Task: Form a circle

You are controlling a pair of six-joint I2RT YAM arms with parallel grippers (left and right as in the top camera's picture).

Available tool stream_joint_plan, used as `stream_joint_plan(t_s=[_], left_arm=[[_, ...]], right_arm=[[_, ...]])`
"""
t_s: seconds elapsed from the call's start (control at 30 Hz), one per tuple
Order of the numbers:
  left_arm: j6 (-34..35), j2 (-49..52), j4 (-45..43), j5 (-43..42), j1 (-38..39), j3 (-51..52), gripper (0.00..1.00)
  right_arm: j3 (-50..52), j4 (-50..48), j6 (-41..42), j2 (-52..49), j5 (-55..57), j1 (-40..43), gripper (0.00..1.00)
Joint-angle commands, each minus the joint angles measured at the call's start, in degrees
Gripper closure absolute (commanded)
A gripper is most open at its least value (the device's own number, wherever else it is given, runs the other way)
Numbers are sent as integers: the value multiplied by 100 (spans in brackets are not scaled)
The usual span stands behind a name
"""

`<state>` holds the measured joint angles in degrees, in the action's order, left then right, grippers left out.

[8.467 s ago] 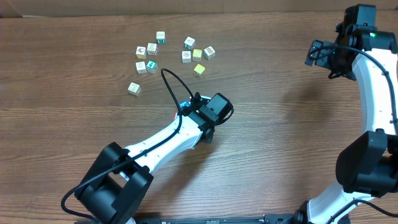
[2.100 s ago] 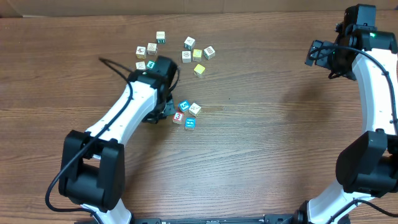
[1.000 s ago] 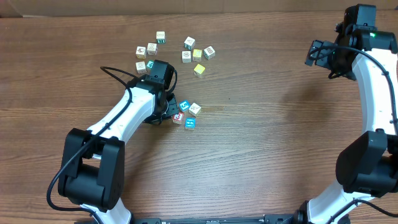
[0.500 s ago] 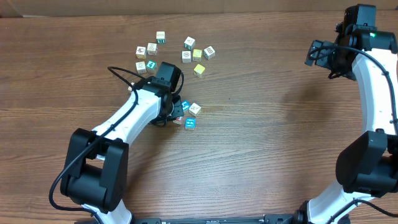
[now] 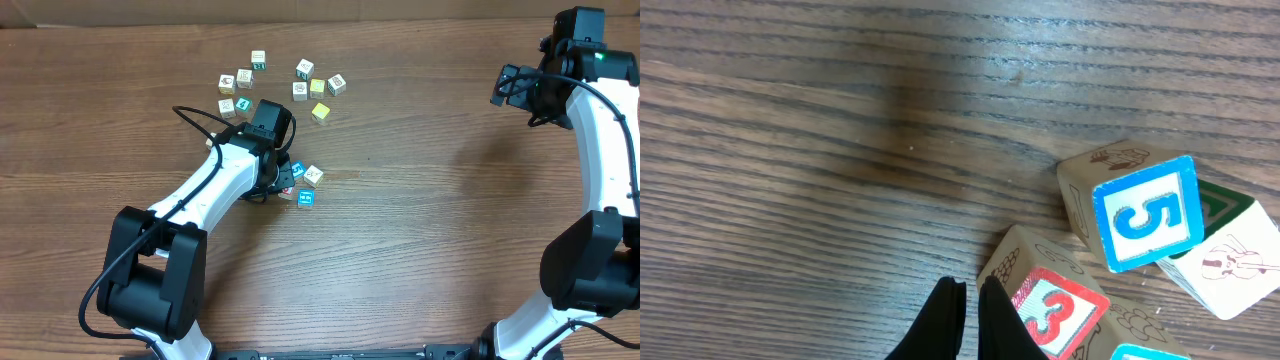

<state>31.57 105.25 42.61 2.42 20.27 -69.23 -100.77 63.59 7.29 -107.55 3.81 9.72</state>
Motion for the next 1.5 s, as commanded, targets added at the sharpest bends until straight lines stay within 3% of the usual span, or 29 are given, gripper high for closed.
stream_joint_plan(t_s=[0.0,1.47], left_arm=[[15,57,-2,227,39,63,95],[17,289,46,-103,39,63,96]], right_arm=[[-44,-26,22,70,-11,22,0],[-44,-26,22,70,-11,22,0]])
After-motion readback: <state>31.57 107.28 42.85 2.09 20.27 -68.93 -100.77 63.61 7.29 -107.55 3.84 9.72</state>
